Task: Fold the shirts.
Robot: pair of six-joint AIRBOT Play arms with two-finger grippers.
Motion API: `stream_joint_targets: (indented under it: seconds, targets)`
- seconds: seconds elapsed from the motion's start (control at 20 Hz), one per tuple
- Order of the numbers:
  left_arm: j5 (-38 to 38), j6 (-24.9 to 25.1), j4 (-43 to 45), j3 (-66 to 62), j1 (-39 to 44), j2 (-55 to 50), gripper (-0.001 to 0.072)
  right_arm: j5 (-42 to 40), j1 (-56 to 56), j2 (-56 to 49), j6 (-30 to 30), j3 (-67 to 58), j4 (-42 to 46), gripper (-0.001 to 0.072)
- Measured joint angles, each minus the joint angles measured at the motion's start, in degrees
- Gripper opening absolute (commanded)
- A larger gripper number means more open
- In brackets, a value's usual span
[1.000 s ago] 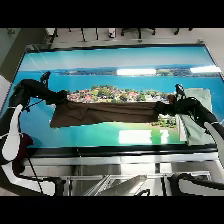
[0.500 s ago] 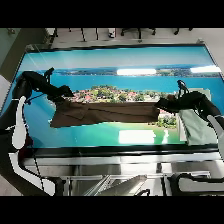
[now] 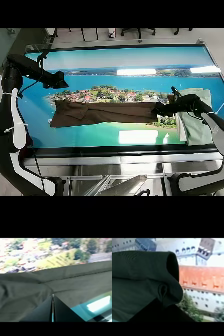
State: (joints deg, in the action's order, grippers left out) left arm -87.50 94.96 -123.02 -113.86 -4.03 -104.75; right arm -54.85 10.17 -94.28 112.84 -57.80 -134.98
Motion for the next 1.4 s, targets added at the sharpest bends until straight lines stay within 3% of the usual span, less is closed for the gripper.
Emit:
stream_joint_targets:
  seconds: [0.3, 0.5, 0.95, 1.25, 1.4]
  targets:
    - [1.1, -0.4, -3.3, -1.1, 8.1, 0.0, 0.0018, -0.7, -1.4, -0.7, 2.2, -0.4, -0.9, 0.002]
    - [5.2, -0.4, -3.1, 1.9, 17.4, 0.1, 0.0018, -2.2, 1.2, 4.6, 2.6, -2.3, 0.5, 0.0019]
    - [29.3, -1.7, -0.4, 18.1, 38.1, -3.8, 0.0018, -19.5, 7.2, 21.6, 2.3, -16.3, -1.2, 0.002]
    - [33.5, -4.5, -4.2, 10.7, 44.8, -14.8, 0.0018, -26.9, 7.1, 25.2, 0.1, -24.8, -3.5, 0.002]
    - [30.9, -5.6, -6.1, 4.5, 45.7, -18.8, 0.0017, -28.2, 7.1, 25.7, -0.8, -25.9, -3.8, 0.002]
